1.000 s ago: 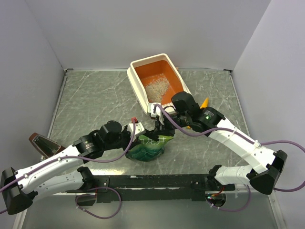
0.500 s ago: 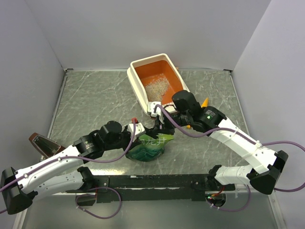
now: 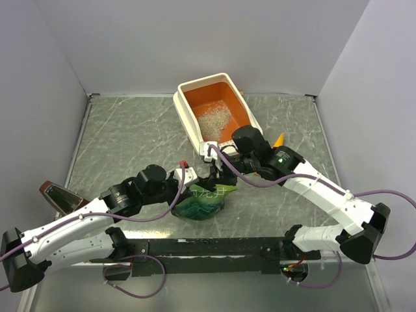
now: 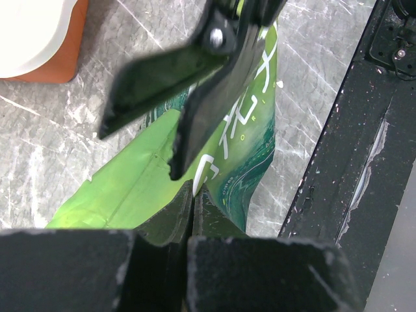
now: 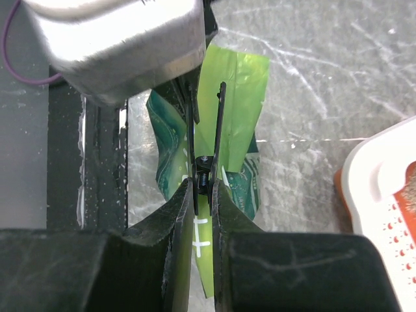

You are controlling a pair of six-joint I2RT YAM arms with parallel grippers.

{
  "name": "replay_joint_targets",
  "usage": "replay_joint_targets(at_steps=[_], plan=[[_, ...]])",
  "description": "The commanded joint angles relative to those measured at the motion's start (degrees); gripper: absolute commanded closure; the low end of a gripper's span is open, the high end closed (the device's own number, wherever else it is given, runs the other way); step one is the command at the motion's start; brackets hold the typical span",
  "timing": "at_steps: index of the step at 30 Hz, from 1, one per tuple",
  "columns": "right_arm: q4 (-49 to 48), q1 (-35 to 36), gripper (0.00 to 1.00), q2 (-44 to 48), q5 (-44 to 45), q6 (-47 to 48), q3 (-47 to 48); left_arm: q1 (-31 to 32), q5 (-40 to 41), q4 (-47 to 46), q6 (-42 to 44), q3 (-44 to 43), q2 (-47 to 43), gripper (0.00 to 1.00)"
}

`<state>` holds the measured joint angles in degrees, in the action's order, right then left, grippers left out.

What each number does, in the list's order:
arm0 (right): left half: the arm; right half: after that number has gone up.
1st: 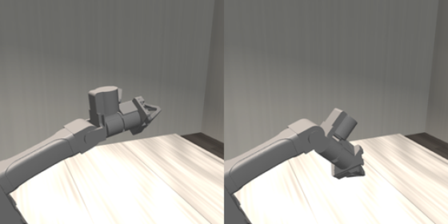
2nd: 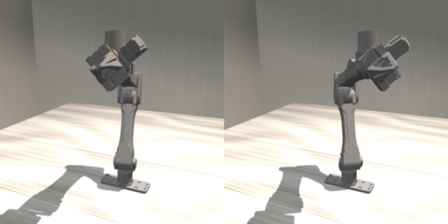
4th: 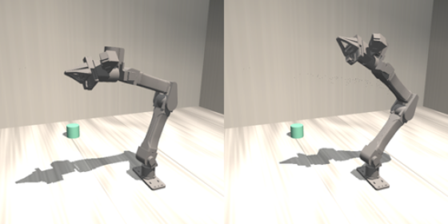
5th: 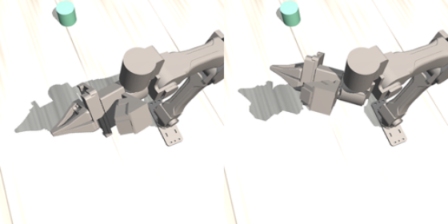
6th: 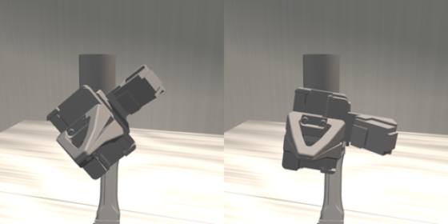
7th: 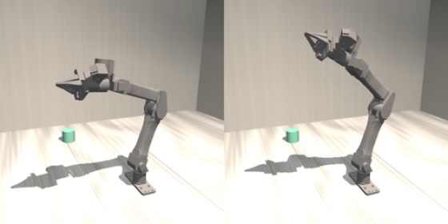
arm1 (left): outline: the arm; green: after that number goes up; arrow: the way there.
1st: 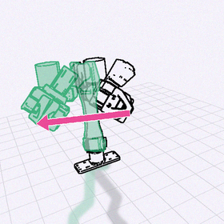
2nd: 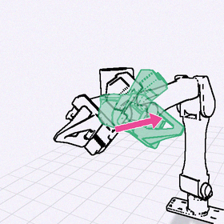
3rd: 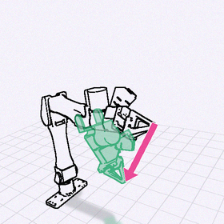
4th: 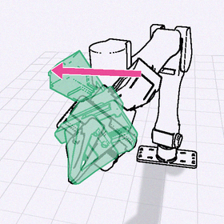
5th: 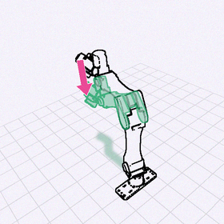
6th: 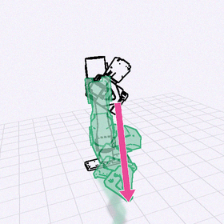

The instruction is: Fill the litter box with clean litter

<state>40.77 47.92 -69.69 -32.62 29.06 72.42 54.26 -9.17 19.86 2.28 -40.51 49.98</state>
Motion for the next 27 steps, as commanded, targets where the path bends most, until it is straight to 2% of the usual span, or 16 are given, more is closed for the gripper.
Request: replay_joint_targets(at_steps=[1,18,27], plan=[[-0.4,0.5,1.00,-0.7,-0.9,1.0,-0.7,0.3,0.1,-0.6,-1.1,-0.7,-1.2,0.99],[12.4,2.3,1.00,-2.6,9.2,2.1,1.8,0.3,4.9,0.0,-1.9,-1.6,-2.2,0.99],[22.8,3.8,1.00,-7.5,16.6,1.9,6.5,0.3,4.9,-0.2,-1.8,-1.6,-4.3,0.99]])
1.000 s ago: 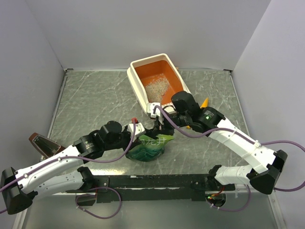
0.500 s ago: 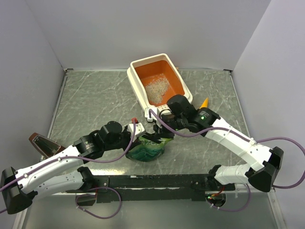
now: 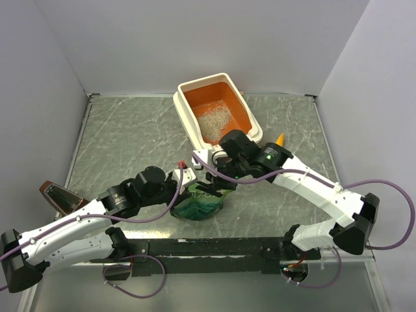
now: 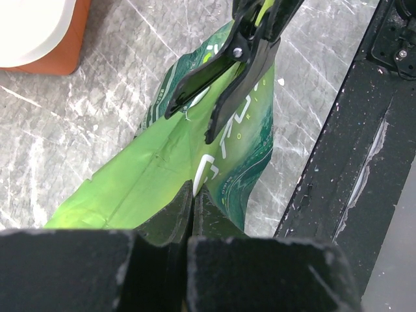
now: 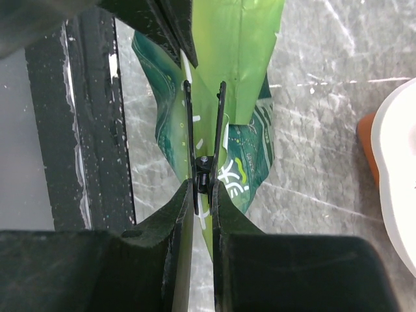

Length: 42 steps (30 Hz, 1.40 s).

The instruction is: Fill the litter box with clean litter

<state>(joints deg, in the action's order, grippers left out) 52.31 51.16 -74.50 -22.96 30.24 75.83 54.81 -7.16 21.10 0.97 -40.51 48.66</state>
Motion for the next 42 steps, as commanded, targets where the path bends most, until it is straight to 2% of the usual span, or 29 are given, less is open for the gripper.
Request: replay_joint_targets(at_steps=[1,12,34,42], plan=[[12.4,0.9,1.00,-3.1,7.2,0.9,3.5,-0.2,3.3,-1.4,-0.5,-1.7,-3.0,0.99],[14.3,1.5,1.00,0.1,10.1,0.4,3.0,-0.1,2.9,-1.5,-0.5,-1.9,-3.0,0.99],[15.7,4.9,1.00,1.9,12.6,-1.3,9.4,-0.1,2.8,-1.2,-0.5,-1.8,-2.3,0.99],[12.8,5.6,1.00,0.7,11.4,-2.0,5.0,-0.1,2.9,-1.2,-2.6,-1.9,-2.8,0.99]])
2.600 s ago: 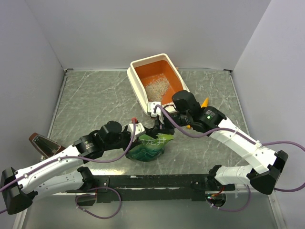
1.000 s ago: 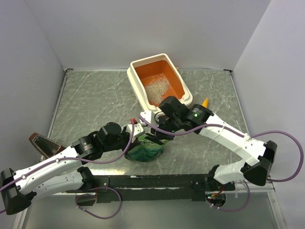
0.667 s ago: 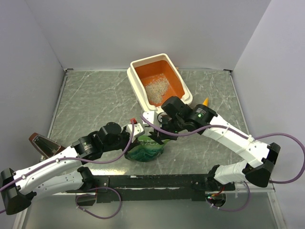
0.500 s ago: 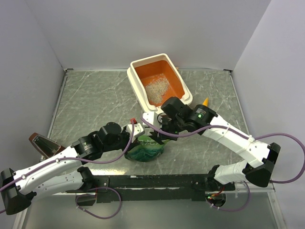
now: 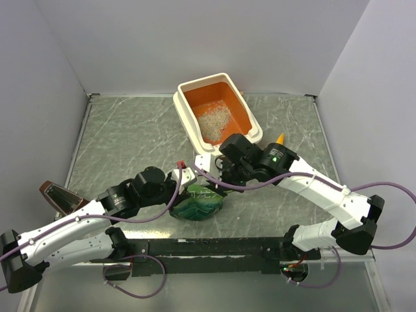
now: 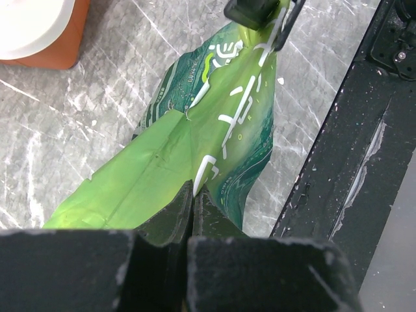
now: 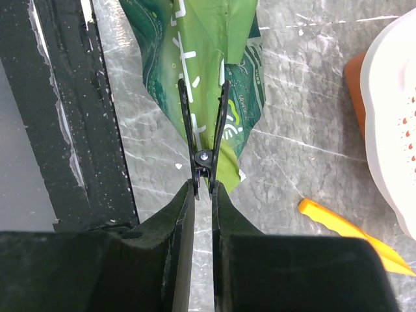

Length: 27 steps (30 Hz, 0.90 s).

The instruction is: Fill the litter box with clean litter

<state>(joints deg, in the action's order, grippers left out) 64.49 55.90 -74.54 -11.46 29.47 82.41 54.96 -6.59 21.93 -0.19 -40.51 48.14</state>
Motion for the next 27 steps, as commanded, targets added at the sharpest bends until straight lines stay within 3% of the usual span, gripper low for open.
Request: replay_joint_targets(at_steps=[1,18,20,27], plan=[[0.0,0.9,1.00,0.4,-0.2,-1.2,-2.1,-0.3,2.4,-1.9,-1.5,-1.9,-2.3,0.99],[-10.1,2.1,1.00,-6.3,-9.5,-1.1,-8.1,-0.3,4.4,-2.4,-1.7,-1.7,-3.1,0.99],[-11.7,2.3,0.92,-6.4,-11.5,-1.5,-9.1,-0.3,4.6,-2.5,-1.7,-1.7,-3.0,0.99],[-16.2,3.0,0.81,-6.8,-15.9,-2.5,-12.9,-0.3,5.4,-2.5,-1.7,-1.7,-2.5,0.99]])
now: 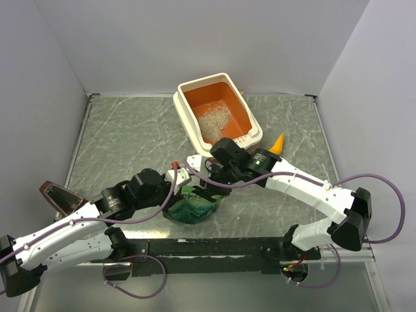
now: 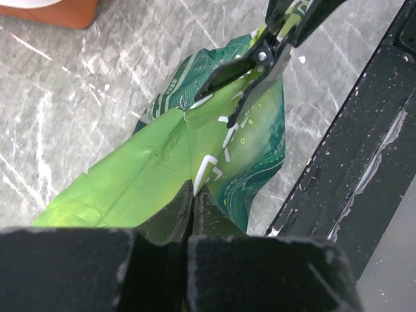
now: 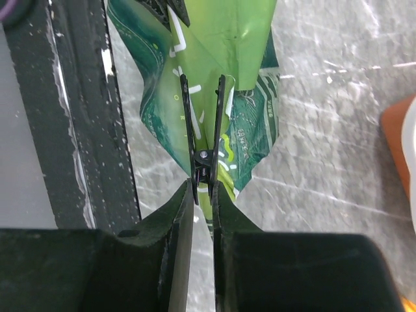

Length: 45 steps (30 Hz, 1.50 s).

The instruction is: Fill the litter box with clean litter

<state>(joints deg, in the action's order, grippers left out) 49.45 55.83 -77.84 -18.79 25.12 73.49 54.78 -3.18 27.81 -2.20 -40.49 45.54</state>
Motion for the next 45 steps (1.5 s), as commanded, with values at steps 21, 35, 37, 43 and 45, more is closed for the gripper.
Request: replay_joint_targets(at_steps=[21,35,37,43,45], plan=[[-10.2,3.1,0.53,3.7,-11.7,-2.1,-6.8,-0.1,3.0,-8.7,0.5,-1.8,0.5,0.99],[-13.5,3.1,0.00,16.9,18.2,-17.6,0.2,-0.1,6.3,-4.3,0.7,-8.5,3.5,0.44],[-13.5,3.1,0.00,17.7,22.0,-19.8,0.4,-0.2,7.3,-3.8,0.4,-10.3,3.9,0.30],[-11.4,2.8,0.00,16.6,34.1,-32.1,3.8,-0.1,18.4,-2.9,-3.2,-16.7,6.1,0.01],[-12.8,2.8,0.00,16.8,40.5,-36.3,3.9,-0.2,23.1,-3.8,-4.2,-18.7,6.5,0.01]])
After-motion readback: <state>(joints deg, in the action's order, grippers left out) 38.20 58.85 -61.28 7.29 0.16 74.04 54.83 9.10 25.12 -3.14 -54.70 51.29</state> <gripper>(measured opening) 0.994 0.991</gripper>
